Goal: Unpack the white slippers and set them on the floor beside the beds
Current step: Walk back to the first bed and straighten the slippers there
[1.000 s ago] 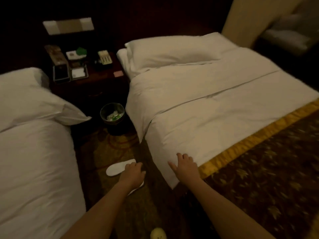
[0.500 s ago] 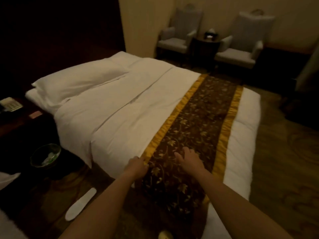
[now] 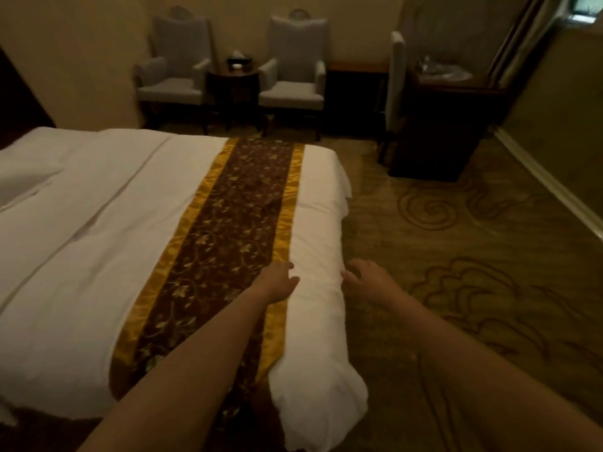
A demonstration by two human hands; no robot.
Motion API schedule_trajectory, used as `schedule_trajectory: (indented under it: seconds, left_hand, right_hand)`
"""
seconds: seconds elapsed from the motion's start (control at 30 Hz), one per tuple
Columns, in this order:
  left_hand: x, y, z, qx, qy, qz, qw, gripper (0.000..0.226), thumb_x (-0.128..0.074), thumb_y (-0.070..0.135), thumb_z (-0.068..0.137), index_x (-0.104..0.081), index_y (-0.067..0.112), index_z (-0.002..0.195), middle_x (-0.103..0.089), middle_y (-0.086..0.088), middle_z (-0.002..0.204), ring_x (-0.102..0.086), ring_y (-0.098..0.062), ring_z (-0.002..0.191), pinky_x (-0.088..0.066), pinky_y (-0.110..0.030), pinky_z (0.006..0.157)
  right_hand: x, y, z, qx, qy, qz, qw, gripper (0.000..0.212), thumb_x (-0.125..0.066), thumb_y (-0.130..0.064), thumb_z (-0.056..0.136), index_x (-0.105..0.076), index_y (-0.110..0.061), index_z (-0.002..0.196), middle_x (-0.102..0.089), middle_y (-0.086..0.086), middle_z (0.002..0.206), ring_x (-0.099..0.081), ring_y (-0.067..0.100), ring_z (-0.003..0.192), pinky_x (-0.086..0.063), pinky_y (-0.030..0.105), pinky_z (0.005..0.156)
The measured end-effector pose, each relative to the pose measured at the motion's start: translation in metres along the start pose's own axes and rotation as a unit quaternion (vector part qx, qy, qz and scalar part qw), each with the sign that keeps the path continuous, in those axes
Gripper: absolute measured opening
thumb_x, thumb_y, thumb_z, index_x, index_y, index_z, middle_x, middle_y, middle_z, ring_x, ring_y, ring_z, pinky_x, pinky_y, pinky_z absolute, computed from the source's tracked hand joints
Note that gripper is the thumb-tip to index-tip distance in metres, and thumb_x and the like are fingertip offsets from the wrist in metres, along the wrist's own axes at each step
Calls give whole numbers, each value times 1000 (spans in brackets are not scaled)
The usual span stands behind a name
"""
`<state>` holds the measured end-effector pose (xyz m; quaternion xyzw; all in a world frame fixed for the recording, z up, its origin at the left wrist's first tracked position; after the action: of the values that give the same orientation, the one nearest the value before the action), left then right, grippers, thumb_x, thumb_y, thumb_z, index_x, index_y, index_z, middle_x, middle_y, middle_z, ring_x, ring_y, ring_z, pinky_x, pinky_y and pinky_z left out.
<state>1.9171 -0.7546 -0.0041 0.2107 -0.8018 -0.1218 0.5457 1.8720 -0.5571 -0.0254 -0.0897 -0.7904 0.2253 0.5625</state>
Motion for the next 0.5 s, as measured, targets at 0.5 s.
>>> schedule_trajectory:
  seconds: [0.5]
  left_hand:
    - [-98,223,191,-62,-115,31,991,53,-44,30,96,-34,9,144,-39,-13,149,-39,-27,135,-34,-35,111]
  right_hand:
    - [100,261,107,-106,-63,5,992,60,-38,-52,91,-32,-18,140,-36,17,145,-33,34,134,-30,42,109]
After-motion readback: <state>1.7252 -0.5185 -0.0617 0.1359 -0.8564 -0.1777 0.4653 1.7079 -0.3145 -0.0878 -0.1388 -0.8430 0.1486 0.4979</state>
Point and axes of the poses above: each hand's wrist, its own z-axis towards the middle knuckle, its own x-axis out of the back of the hand, y = z × x, the point moved 8 cm from there along z, towards the middle knuckle
